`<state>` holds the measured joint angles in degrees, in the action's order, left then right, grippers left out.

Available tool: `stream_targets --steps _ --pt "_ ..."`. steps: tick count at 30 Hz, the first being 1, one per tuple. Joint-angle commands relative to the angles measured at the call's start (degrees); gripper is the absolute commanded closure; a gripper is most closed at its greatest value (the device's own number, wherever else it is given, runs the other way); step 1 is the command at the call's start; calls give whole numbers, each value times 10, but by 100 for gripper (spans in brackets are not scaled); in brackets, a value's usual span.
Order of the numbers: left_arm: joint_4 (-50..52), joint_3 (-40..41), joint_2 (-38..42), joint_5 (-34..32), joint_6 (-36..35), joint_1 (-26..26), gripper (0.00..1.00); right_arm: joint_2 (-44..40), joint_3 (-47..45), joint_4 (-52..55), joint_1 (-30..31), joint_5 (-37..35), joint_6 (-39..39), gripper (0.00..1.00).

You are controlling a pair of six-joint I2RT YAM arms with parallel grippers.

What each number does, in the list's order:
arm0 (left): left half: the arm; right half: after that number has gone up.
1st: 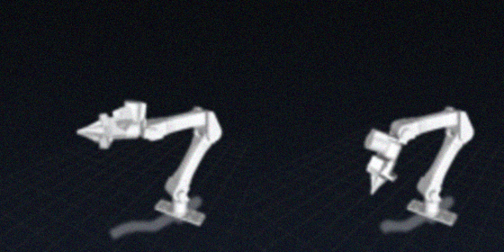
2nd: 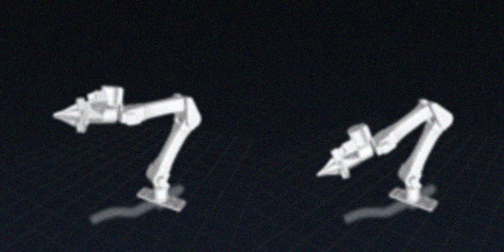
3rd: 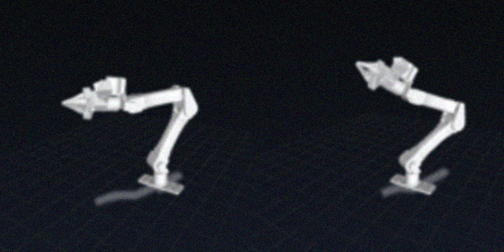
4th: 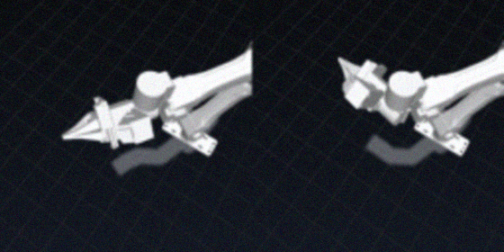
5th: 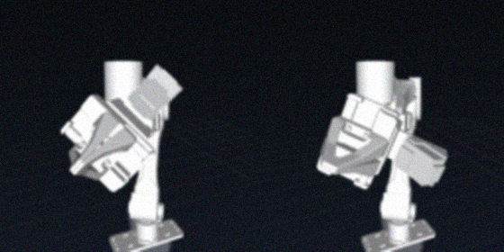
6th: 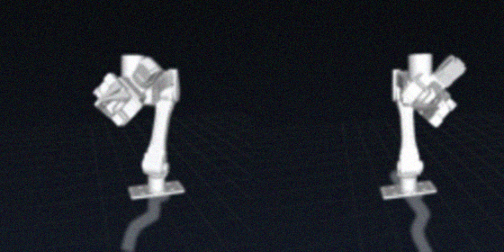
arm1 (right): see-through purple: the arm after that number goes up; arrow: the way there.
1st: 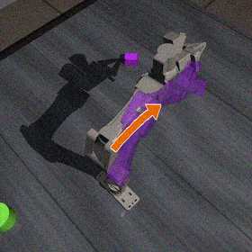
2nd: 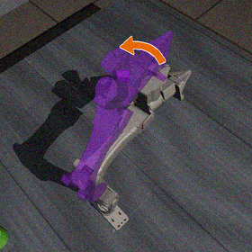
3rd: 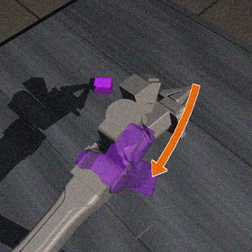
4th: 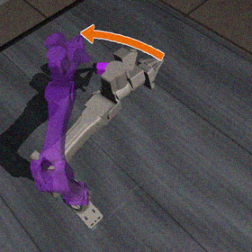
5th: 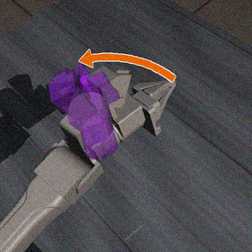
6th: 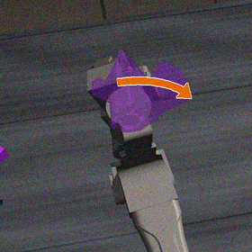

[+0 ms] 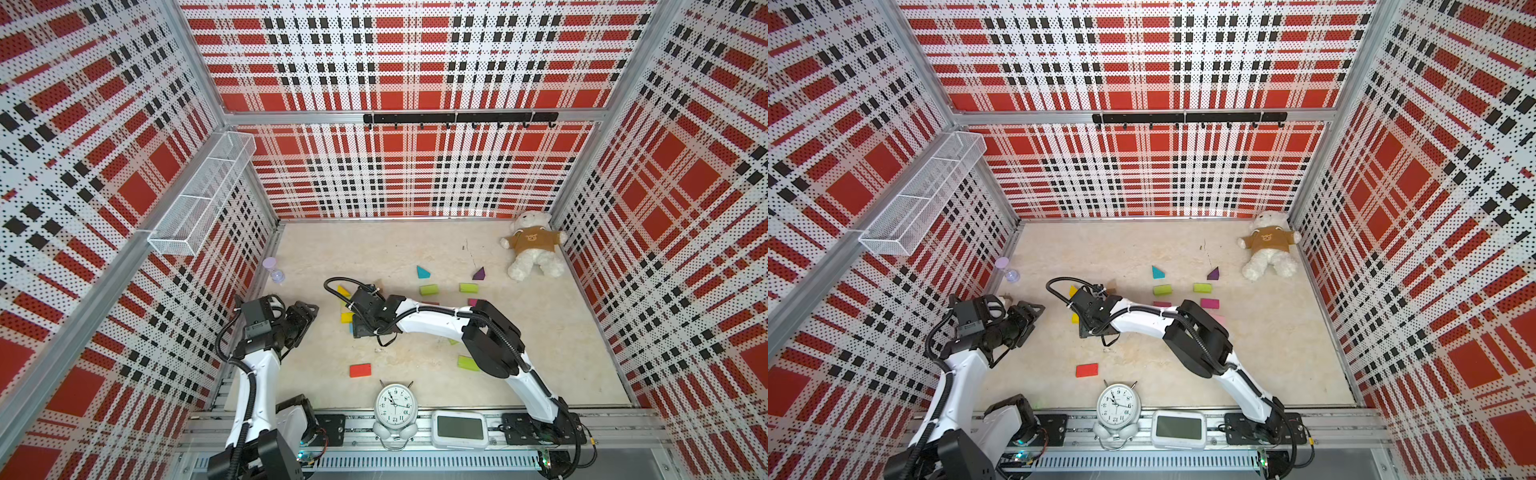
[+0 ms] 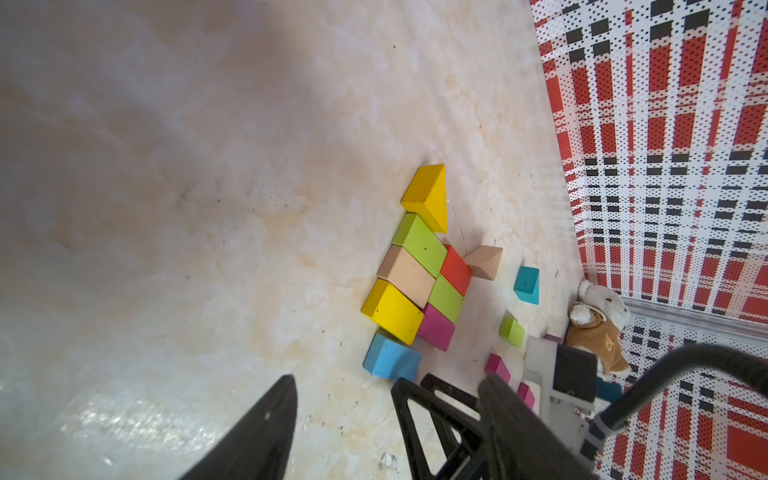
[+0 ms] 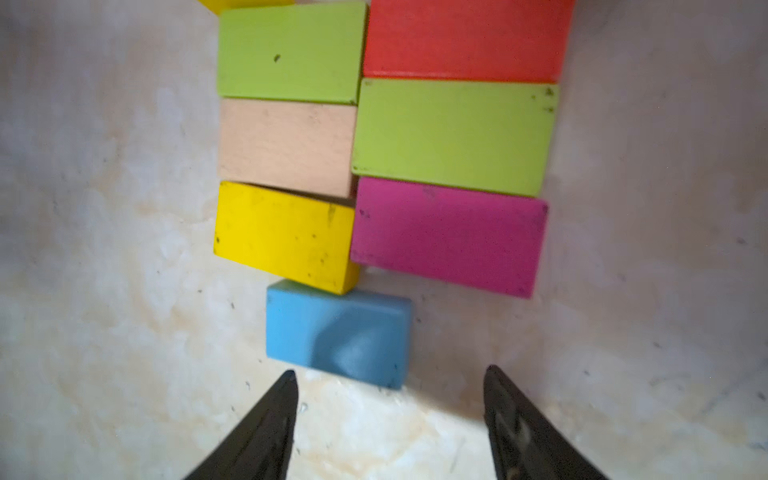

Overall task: Assemble a carrot with building blocks
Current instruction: Assemble the building block at the center of the board.

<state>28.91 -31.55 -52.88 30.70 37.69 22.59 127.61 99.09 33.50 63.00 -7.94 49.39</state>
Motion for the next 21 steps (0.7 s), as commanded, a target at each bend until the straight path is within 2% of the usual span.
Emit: stream_targets --steps 1,6,13,17,21 --pt "-9 4 13 5 8 4 27 -80 -37 -22 9 -7 13 27" --pt "20 7 52 -52 12 -59 26 -208 -135 -43 -20 -20 -20 25" --pt "117 -3 122 -199 68 -240 21 -311 -255 -135 -127 78 -61 25" --pt "193 -14 136 -280 119 -379 21 -312 -286 -179 -169 139 -98 25" --pt "268 -10 127 -390 223 -566 19 -291 -300 -211 -189 201 -115 25"
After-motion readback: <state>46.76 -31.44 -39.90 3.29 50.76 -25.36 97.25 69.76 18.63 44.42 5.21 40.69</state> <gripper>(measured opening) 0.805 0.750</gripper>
